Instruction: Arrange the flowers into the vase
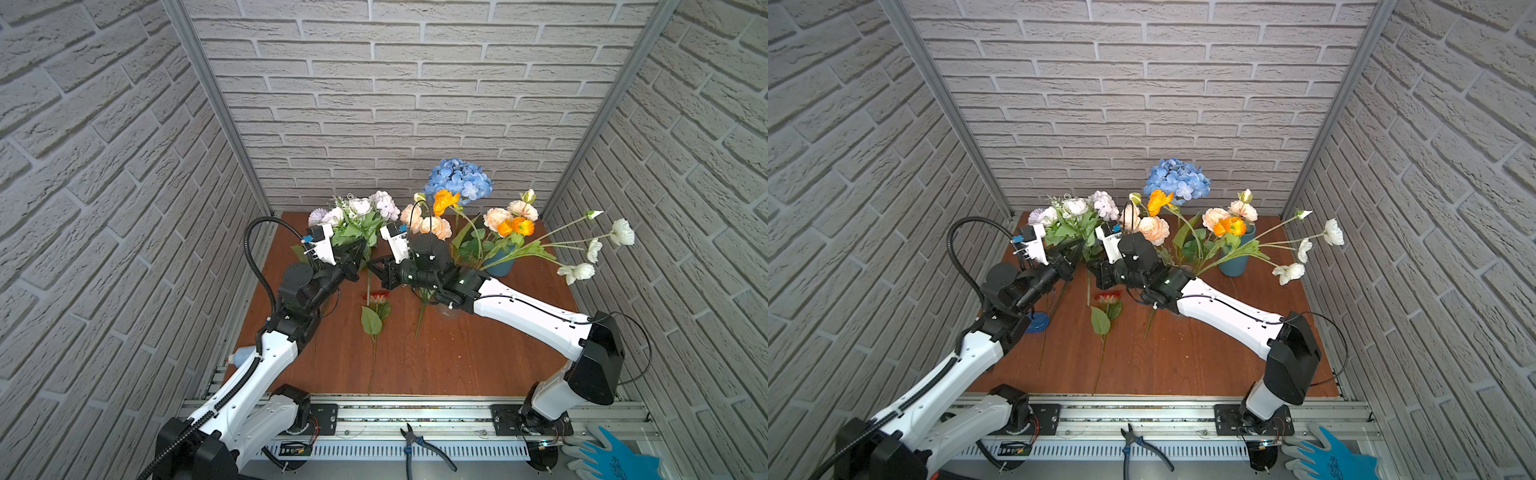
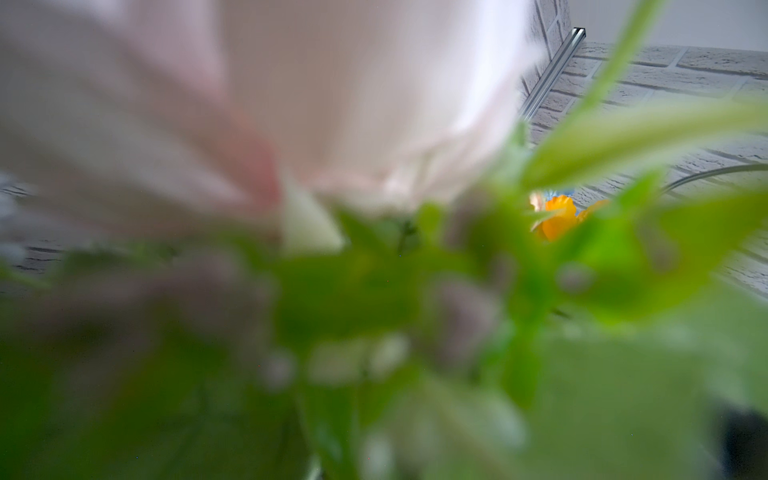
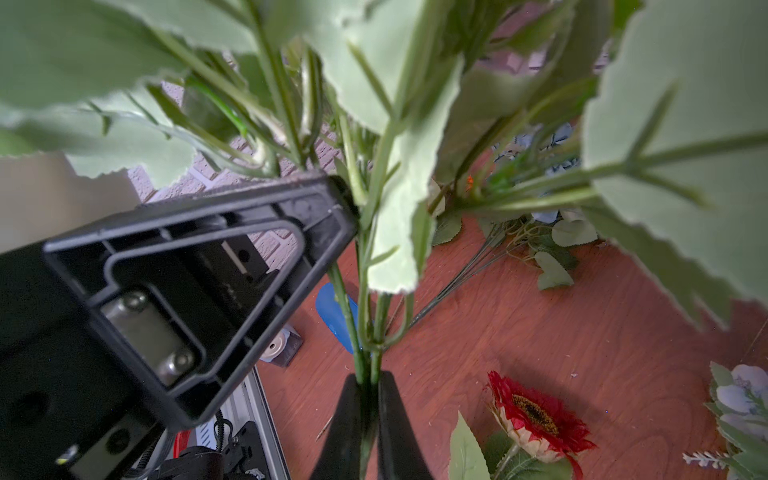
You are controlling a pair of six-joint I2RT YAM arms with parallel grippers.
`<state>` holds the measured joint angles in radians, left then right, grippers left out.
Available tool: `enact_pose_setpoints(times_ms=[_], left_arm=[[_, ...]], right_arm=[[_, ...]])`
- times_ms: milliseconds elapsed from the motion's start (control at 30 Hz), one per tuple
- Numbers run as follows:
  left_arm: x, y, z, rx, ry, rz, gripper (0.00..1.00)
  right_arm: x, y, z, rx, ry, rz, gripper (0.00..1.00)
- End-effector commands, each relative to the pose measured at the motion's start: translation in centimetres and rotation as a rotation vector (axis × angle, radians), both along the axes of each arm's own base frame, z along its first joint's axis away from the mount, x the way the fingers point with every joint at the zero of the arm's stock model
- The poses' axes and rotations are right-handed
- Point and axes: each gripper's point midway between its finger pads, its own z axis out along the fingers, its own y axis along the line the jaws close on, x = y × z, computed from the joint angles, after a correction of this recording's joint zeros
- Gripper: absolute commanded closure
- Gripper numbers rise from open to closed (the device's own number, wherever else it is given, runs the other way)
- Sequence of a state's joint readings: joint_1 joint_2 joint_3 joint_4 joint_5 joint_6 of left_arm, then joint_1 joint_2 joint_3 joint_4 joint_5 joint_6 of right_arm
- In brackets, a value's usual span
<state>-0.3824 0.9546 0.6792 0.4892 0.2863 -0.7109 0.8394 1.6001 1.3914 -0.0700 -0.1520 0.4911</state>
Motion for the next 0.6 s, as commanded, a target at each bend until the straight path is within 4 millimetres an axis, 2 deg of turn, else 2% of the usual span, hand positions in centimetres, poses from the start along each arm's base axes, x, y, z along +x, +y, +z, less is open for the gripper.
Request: enact_pose_setpoints(times_ms=[0,67,200,467,567], left_arm=[[-0.73,-0.49,1.54,-0.031,-0.066,-0.033,1.0],[-0.83,-0.53,1.65,-0.033,-0.069,-0.036,1.0],[-1.14,-0.63,1.94,-0.039,-0.077,-0.042,1.0],[-1.3,-0.64,1.79,-0.041,-0.078,-0.043,1.0],[-1.24,-0.64,1.66,-0.04,-0.074,-0.041,1.0]], right_arm=[[0.24,0.46,2.56,0.071,-0.057,0.004,0.82],[0.32,0.6,2.34,0.072,-0.05,0.004,0.74],[0.59,0.79,2.11,0.081,-0.042,-0.002,0.7],[0.88,0.7,2.52,0.1,-0.048,-0.014,0.93],[0.92,0.47,2.67,0.104,-0.058,-0.02,0.94]])
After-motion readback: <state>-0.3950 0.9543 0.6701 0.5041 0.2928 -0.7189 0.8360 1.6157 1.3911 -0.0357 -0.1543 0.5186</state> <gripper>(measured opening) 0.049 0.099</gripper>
